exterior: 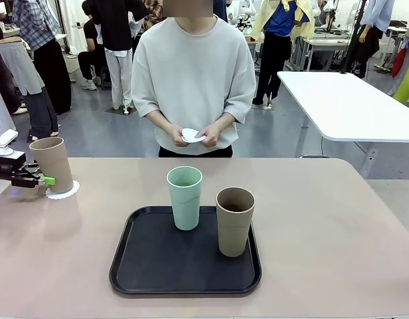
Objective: Place coasters on the table and set cups on them.
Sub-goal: Pick up one Reusable plastic cup and place it on a coaster set by the human.
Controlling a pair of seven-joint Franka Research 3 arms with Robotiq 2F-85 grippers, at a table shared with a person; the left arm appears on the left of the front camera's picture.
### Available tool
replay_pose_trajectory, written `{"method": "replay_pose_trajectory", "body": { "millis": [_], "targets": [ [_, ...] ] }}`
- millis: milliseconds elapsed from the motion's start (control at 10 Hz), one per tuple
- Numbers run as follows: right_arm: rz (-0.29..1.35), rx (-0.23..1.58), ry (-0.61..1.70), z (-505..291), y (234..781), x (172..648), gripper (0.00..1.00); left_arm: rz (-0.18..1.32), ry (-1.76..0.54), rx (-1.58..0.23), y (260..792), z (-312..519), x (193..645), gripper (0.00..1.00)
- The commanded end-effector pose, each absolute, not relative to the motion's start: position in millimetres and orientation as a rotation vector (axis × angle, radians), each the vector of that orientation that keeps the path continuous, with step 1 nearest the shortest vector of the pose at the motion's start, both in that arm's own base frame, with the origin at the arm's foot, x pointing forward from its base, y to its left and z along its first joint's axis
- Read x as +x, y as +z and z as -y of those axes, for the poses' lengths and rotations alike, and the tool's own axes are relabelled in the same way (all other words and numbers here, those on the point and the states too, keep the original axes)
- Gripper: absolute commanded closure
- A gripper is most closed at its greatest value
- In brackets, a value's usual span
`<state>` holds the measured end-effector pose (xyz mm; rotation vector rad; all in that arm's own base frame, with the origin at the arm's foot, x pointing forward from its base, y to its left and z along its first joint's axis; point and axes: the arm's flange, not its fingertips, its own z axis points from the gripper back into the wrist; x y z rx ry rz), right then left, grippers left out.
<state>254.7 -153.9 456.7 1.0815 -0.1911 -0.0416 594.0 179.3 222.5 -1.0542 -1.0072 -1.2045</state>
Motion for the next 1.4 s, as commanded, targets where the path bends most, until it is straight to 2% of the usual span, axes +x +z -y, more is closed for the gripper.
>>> {"method": "replay_pose_trajectory", "body": {
  "millis": [0, 200, 300, 900, 1300],
  "targets": [
    [0.196, 1.095, -0.035, 154.0, 457.2, 254.5, 0.00, 0.992, -1.227, -1.053, 221.4, -183.2, 595.0, 0.18],
    [0.196, 1.095, -0.035, 154.0, 457.2, 254.5, 0.00, 0.988, -1.225, -1.055, 220.6, -183.5, 594.7, 0.18],
    [0.196, 1.095, -0.035, 154.0, 457.2, 254.5, 0.00, 0.983, -1.224, -1.059, 220.7, -183.8, 594.0, 0.00],
    [0.196, 1.095, -0.035, 154.0, 457.2, 254.5, 0.00, 0.941, -1.275, -1.057, 222.4, -187.3, 593.5, 0.00],
    [0.196, 1.095, -0.035, 154.0, 457.2, 254.5, 0.00, 0.844, -1.317, -1.026, 229.0, -198.8, 599.1, 0.00]
  ]
}}
